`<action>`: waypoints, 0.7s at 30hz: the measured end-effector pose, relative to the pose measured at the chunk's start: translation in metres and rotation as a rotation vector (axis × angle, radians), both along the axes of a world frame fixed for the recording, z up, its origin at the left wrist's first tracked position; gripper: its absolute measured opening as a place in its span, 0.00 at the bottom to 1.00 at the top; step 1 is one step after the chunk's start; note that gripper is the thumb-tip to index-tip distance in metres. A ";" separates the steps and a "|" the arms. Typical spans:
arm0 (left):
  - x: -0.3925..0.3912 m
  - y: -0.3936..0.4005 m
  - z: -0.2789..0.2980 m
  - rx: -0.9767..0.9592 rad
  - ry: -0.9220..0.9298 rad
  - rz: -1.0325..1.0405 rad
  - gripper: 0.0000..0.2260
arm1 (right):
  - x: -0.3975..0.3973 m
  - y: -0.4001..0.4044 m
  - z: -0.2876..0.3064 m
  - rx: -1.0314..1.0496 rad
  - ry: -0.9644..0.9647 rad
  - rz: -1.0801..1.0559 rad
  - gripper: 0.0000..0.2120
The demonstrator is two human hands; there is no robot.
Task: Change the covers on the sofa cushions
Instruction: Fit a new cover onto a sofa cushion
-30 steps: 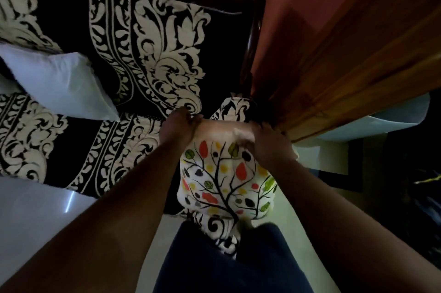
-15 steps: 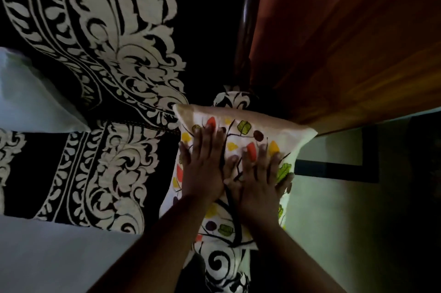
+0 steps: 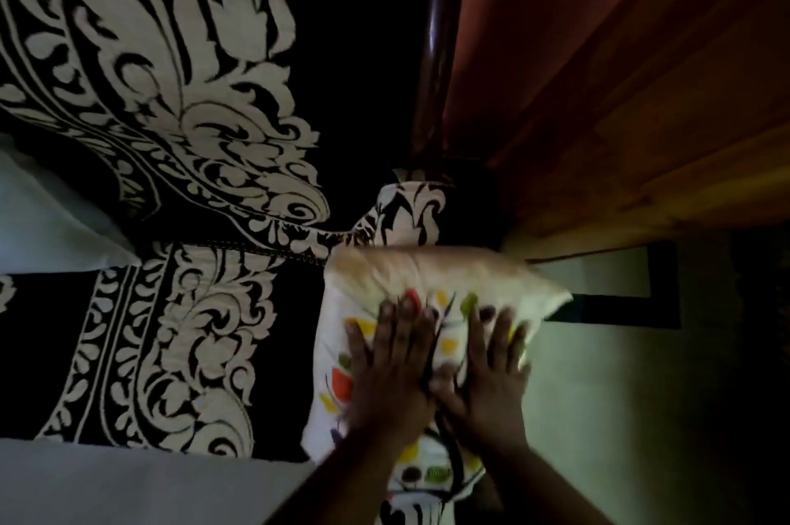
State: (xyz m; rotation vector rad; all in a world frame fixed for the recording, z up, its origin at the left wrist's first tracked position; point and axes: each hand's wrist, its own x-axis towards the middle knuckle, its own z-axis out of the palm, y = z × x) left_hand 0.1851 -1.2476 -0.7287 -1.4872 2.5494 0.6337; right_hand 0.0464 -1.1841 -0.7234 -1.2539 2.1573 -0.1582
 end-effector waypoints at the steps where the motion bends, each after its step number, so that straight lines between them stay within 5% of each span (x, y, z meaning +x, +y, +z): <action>1: 0.007 0.007 0.000 0.004 0.000 -0.007 0.34 | 0.004 0.007 0.001 0.033 0.015 0.004 0.50; 11: -0.030 -0.178 -0.045 0.099 -0.086 0.160 0.33 | -0.021 -0.174 -0.030 -0.005 0.122 -0.018 0.43; 18: 0.017 -0.014 -0.005 0.050 -0.041 0.019 0.35 | 0.012 -0.013 -0.004 -0.038 0.042 0.099 0.46; 21: 0.021 -0.034 -0.016 0.072 -0.038 0.001 0.36 | 0.010 -0.032 -0.004 -0.023 0.037 0.082 0.47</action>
